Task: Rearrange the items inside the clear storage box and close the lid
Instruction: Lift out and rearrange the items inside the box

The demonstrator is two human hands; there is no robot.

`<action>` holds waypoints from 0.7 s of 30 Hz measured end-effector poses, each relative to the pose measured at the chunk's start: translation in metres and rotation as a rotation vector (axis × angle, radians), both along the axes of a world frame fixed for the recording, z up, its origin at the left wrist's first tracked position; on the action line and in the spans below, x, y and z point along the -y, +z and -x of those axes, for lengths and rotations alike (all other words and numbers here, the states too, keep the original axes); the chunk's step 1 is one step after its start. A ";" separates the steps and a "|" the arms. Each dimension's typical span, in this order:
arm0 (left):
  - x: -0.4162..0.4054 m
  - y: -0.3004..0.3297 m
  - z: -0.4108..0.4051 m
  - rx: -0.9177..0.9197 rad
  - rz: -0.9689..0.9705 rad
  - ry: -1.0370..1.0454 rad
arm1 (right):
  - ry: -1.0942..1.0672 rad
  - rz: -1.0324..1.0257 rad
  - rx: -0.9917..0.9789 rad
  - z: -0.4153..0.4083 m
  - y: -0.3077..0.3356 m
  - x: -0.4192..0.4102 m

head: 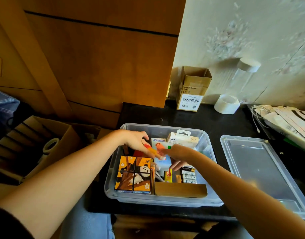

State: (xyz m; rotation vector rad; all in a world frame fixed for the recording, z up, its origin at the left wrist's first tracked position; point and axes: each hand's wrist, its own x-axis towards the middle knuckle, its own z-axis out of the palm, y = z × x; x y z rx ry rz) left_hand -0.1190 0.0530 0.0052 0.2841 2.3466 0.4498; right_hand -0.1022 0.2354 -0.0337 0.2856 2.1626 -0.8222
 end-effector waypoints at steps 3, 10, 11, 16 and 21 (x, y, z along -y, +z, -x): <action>0.001 -0.005 -0.003 -0.035 -0.041 0.038 | 0.154 -0.187 -0.274 -0.004 0.009 -0.001; 0.004 0.000 -0.006 -0.091 -0.109 0.103 | 0.233 0.309 -0.317 -0.024 0.033 -0.011; 0.002 0.002 -0.006 -0.095 -0.151 0.127 | 0.261 0.314 -0.283 -0.026 0.034 -0.008; -0.002 0.014 -0.005 -0.181 -0.497 0.355 | 0.089 0.551 -0.172 -0.027 0.033 -0.008; 0.005 0.011 -0.004 -0.125 -0.616 0.502 | -0.006 0.565 -0.286 -0.028 0.032 -0.030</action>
